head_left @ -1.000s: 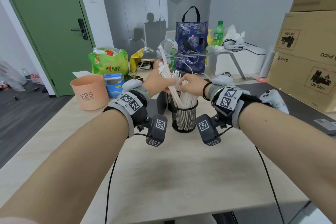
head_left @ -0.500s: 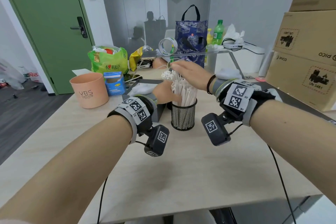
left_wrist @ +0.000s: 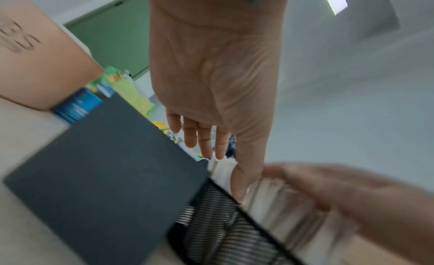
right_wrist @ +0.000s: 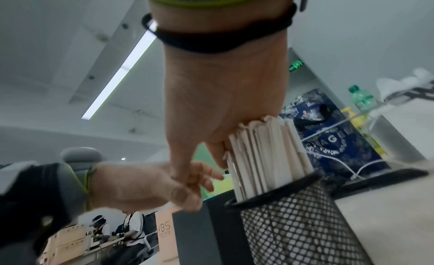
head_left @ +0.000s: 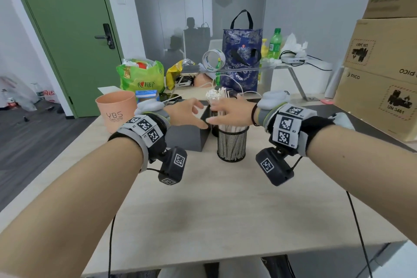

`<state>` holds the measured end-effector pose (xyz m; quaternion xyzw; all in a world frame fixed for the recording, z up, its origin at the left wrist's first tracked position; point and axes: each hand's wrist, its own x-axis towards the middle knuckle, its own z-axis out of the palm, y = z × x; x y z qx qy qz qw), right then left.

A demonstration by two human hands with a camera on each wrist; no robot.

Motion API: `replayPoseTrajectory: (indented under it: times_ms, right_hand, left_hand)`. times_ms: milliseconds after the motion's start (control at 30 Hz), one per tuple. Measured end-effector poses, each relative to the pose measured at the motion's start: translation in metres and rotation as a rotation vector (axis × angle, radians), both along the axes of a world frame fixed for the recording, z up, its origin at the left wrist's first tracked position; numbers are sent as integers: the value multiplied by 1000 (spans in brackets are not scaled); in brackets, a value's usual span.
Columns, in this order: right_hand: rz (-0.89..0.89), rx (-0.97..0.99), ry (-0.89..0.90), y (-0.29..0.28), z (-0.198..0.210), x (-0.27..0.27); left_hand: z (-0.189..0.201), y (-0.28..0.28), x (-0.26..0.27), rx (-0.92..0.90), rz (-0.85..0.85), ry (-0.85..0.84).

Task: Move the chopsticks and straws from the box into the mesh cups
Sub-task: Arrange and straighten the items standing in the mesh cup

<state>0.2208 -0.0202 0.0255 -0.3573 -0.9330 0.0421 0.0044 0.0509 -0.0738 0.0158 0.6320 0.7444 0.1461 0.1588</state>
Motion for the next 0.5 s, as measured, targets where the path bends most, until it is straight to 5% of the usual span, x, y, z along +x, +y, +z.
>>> replayPoseTrajectory:
  times_ms: [133, 233, 333, 500]
  right_hand:
    - [-96, -61, 372, 2, 17, 13]
    - [-248, -70, 247, 12, 23, 35]
    - [-304, -409, 112, 21, 8, 50]
    - [-259, -598, 229, 13, -12, 49]
  left_hand:
    - [-17, -5, -12, -28, 6, 217]
    - [-21, -2, -10, -53, 36, 354]
    - [-19, 5, -15, -75, 47, 357]
    - [-26, 6, -37, -40, 81, 345]
